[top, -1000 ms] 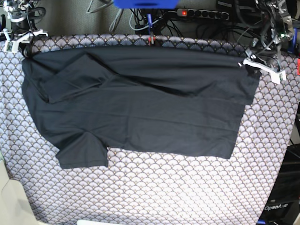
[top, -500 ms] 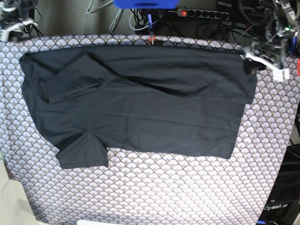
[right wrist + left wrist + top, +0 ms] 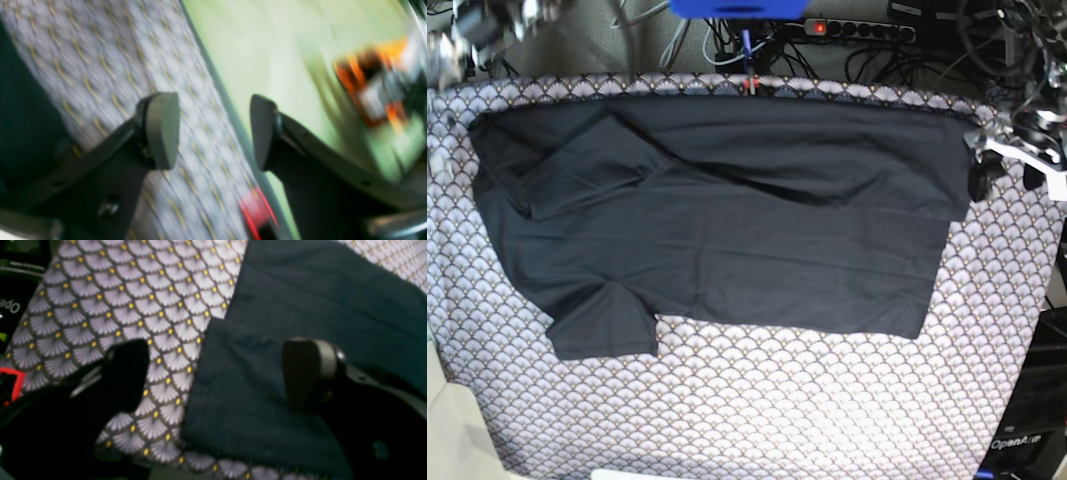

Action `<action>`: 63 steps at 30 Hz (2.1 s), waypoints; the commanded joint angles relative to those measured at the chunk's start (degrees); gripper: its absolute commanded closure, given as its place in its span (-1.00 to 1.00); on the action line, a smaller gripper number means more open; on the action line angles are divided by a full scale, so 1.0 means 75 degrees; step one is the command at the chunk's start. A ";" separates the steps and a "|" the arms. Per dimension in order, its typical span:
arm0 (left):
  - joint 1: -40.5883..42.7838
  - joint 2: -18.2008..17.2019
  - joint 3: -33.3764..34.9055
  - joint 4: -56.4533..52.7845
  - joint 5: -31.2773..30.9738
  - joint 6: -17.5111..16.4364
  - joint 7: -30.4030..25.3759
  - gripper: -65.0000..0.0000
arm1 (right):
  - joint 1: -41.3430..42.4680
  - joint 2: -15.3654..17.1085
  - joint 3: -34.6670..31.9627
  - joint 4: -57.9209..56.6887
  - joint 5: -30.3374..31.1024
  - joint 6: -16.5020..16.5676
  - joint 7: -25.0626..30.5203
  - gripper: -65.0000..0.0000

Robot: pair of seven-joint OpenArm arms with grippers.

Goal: Fold the T-shirt properly
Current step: 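Move both grippers down to the shirt's hem corners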

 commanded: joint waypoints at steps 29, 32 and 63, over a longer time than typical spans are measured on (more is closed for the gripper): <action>-0.1804 0.0374 0.0023 0.0188 0.0902 0.0024 0.0866 -0.90 | 0.3182 0.0182 -0.1696 -0.3747 -0.1323 -0.0065 -0.0569 -0.13; -0.1804 0.0374 0.0023 0.0153 0.0902 0.0024 0.0866 -0.90 | 0.3135 0.0042 -0.1825 -0.3759 -0.1323 -0.0065 -0.0557 -0.13; -0.4629 0.0315 0.1476 -0.2133 0.0925 0.1313 0.0456 -0.90 | 0.2573 -0.0122 -0.2551 -0.3759 -0.1323 -0.0065 -0.0534 1.00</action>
